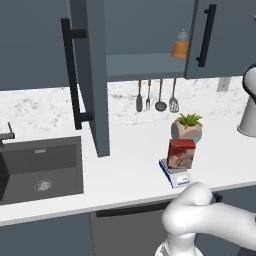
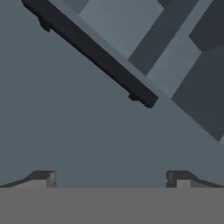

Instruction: Pick the cereal and place it on the digital scale for weighing, and close the cabinet.

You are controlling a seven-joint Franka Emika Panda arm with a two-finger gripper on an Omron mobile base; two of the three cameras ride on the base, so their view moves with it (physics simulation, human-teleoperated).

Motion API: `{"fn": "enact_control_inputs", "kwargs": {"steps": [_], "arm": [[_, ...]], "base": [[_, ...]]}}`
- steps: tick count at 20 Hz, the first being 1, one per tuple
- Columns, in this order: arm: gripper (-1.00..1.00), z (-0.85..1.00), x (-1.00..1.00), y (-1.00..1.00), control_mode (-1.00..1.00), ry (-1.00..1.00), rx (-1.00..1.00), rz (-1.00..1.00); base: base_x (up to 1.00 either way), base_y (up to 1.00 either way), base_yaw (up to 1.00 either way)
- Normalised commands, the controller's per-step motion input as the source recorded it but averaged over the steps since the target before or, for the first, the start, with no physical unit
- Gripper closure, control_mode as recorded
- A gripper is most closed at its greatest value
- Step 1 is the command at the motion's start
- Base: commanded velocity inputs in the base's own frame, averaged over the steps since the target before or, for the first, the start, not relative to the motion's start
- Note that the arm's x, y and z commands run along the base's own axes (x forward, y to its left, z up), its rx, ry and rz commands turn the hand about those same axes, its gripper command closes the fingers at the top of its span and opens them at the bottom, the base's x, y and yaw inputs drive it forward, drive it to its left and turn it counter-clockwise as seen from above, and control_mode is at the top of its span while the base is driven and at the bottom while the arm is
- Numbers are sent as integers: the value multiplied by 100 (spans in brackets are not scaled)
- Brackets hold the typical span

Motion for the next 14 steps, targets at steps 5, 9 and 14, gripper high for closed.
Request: {"fn": "enact_control_inputs", "kwargs": {"steps": [5, 9, 14], "arm": [[-100, -34, -89, -5, -100, 29, -18, 0], [-100, -99, -78, 10, -100, 6, -4, 4], [-100, -47, -92, 41, -100, -1, -3, 9]], "base": [[0, 0, 0], [0, 0, 0], [0, 0, 0]]}}
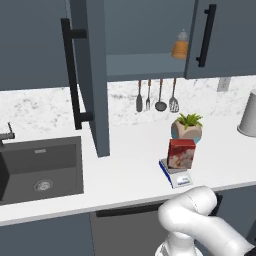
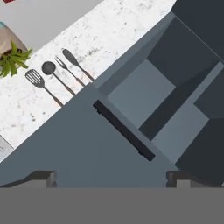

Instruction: Pick the cereal and place it on the digital scale for weighing, and close the cabinet.

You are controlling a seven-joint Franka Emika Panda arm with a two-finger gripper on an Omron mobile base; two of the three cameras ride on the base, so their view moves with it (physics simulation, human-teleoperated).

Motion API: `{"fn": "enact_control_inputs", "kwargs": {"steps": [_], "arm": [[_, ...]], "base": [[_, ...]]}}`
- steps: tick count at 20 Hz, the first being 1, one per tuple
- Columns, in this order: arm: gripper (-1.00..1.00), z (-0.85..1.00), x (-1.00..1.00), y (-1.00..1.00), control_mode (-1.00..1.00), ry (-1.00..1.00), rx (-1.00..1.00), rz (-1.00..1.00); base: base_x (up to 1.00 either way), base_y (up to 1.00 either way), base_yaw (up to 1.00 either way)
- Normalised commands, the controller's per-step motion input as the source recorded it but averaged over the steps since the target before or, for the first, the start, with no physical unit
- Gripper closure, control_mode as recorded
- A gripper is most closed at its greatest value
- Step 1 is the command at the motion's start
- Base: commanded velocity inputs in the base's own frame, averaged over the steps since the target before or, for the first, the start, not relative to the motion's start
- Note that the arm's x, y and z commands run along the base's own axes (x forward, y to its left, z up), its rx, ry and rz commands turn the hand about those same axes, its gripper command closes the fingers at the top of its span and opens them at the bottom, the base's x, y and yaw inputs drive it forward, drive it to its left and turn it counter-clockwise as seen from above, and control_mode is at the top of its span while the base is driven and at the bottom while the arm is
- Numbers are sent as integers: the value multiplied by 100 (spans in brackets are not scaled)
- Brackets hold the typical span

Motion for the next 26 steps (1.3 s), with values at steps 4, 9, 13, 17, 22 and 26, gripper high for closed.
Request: {"fn": "enact_control_inputs", "kwargs": {"steps": [4, 9, 13, 17, 22, 26], "arm": [[-100, -18, -24, 59, -100, 2, -18, 1], [-100, -5, -34, 41, -100, 0, -13, 1], [-100, 0, -70, 29, -100, -10, -6, 2], [-100, 0, -81, 57, -100, -19, -2, 3], [-100, -10, -82, 79, -100, -14, -1, 0], [-100, -53, -36, 100, -100, -10, -10, -2]], "base": [[0, 0, 0], [0, 0, 0], [0, 0, 0], [0, 0, 0], [0, 0, 0], [0, 0, 0]]}}
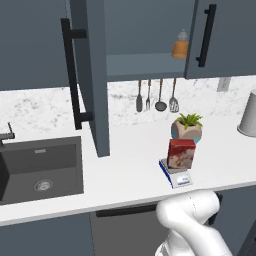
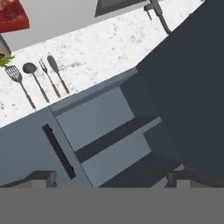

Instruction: Pick the cereal and place it on the digital scale for weighing, and close the cabinet.

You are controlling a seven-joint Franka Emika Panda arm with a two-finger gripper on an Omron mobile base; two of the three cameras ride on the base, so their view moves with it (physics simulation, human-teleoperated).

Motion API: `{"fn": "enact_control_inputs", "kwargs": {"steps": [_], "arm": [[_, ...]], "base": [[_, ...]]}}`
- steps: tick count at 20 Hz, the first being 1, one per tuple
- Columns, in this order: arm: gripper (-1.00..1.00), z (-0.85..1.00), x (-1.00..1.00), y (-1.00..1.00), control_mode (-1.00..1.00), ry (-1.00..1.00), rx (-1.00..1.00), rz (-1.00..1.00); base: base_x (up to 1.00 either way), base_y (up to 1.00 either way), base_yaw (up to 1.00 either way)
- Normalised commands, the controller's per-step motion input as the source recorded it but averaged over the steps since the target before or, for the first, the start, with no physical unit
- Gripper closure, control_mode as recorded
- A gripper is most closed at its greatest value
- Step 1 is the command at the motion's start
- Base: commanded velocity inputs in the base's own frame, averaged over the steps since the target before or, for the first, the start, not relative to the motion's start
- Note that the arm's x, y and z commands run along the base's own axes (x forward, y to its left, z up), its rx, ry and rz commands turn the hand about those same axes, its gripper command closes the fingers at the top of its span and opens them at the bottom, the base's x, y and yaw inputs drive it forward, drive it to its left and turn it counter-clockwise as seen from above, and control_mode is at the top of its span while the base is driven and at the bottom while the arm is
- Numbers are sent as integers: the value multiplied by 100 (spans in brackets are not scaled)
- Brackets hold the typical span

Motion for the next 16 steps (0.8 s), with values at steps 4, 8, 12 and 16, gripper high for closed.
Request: {"fn": "enact_control_inputs", "kwargs": {"steps": [4, 8, 12, 16], "arm": [[-100, -58, -5, 100, -100, -10, -7, -8], [-100, -58, -1, 100, -100, -12, -6, -8], [-100, -38, -6, 100, -100, -23, -4, -9], [-100, -17, -33, 100, -100, -40, -3, -8]], "base": [[0, 0, 0], [0, 0, 0], [0, 0, 0], [0, 0, 0]]}}
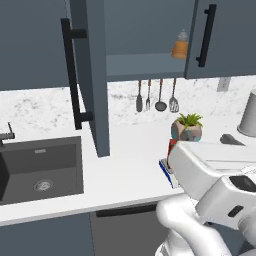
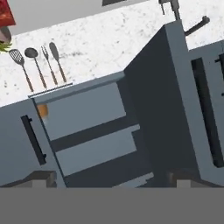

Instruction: Pick the cereal and place it on the digital scale for weighing, and close the cabinet.

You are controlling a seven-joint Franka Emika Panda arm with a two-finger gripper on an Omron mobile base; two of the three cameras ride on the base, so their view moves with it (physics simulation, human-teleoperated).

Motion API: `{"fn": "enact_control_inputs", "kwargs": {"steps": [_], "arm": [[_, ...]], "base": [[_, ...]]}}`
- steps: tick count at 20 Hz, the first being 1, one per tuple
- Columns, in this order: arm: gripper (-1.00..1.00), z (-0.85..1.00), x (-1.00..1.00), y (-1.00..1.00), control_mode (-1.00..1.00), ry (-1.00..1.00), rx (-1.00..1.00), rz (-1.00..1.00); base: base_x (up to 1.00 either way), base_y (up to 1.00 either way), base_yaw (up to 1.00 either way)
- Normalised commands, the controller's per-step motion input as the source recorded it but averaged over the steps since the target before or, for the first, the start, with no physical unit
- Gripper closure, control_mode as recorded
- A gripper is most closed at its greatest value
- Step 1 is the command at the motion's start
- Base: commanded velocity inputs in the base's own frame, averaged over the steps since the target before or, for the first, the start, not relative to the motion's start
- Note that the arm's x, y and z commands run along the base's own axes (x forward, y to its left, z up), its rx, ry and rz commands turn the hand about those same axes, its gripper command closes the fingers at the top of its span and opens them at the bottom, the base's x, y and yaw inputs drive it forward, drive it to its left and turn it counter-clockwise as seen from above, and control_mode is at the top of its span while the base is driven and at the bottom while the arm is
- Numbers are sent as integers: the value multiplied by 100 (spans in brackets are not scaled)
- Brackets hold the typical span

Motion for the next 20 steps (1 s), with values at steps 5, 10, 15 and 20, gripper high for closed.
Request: {"fn": "enact_control_inputs", "kwargs": {"steps": [5, 10, 15, 20], "arm": [[-100, -3, -32, 100, -100, -39, -1, -10], [-100, 0, -29, 100, -100, -27, 0, -9], [-100, -2, -24, 100, -100, -7, 0, -5], [-100, 0, -3, 100, -100, 0, -2, -3]], "base": [[0, 0, 0], [0, 0, 0], [0, 0, 0], [0, 0, 0]]}}
